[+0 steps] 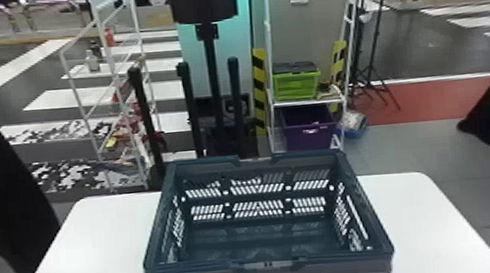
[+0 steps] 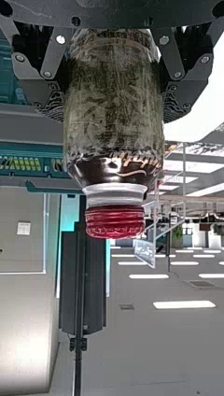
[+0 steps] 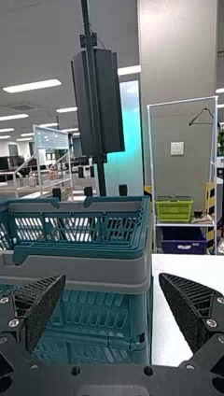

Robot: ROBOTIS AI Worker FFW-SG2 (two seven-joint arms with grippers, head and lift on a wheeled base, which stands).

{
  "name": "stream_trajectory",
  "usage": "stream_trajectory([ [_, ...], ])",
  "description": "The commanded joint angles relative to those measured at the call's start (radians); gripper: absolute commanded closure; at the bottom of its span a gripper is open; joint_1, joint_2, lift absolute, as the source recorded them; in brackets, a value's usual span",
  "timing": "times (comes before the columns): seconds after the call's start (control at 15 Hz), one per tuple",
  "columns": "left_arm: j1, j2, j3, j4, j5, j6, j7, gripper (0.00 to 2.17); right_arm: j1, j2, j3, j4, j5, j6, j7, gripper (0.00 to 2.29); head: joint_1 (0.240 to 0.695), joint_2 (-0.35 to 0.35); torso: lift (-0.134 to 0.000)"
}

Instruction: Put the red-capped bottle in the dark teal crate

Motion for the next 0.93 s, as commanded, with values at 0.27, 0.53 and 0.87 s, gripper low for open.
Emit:
stream_trajectory([
  [0.27, 0.0, 0.0, 0.0, -0.002, 0.0, 0.0, 0.0, 1.91, 0.0, 0.0, 0.0, 0.0, -0.002, 0.0, 0.0, 0.15, 0.499, 0.0, 0.0],
  [0.53, 0.0, 0.0, -0.002, 0.0, 0.0, 0.0, 0.0, 1.91, 0.0, 0.0, 0.0, 0.0, -0.002, 0.0, 0.0, 0.15, 0.499, 0.0, 0.0],
  [0.87, 0.002, 0.015, 0.011, -0.117, -0.028, 0.129, 0.002, 1.91, 0.005, 0.0, 0.0, -0.002, -0.002, 0.0, 0.001, 0.15, 0.499, 0.0, 0.0],
])
